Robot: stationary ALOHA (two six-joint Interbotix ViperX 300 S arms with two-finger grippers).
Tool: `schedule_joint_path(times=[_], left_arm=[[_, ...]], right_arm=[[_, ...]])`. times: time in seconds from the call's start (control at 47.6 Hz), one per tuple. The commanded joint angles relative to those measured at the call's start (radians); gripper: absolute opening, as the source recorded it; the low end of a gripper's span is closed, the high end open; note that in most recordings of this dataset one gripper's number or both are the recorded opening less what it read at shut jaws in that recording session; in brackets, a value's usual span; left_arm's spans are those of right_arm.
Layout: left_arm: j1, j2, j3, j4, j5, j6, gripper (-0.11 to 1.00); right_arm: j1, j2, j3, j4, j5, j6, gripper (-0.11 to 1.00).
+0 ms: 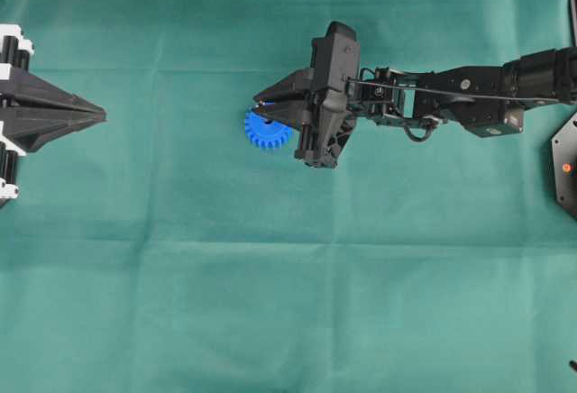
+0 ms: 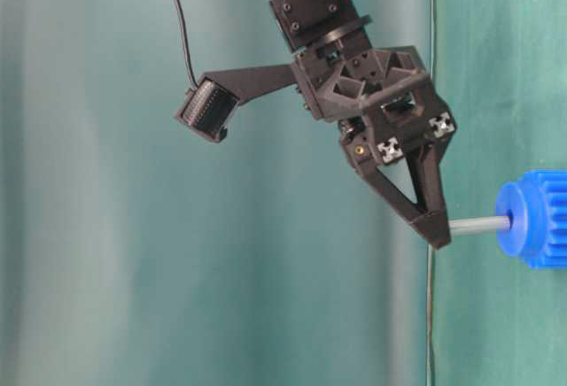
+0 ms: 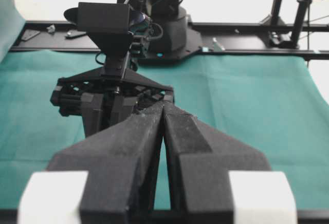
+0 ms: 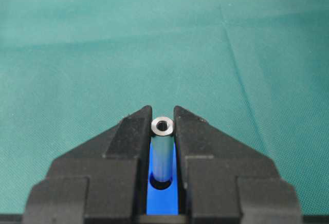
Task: Insert the shaft placed at a random location into the center hole of the small gear at another random location.
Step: 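Align the held shaft above the blue gear's center hole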
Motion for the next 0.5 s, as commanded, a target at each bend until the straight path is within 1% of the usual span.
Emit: schedule_joint_path(times=[0.0, 0.294, 0.483], left_arm=[[0.0, 0.008, -0.023, 0.003, -0.005, -0.002, 0.0], [-0.002, 0.008, -0.023, 0.003, -0.005, -0.002, 0.0], [-0.002, 0.008, -0.023, 0.003, -0.003, -0.002, 0.0]], right_arm=[[0.002, -0.009, -0.009, 0.0, -0.003, -0.011, 0.13], [0.002, -0.067, -0.002, -0.002, 0.006, -0.014, 0.13], [0.002, -0.091, 0.0, -0.003, 0.015, -0.028, 0.13]])
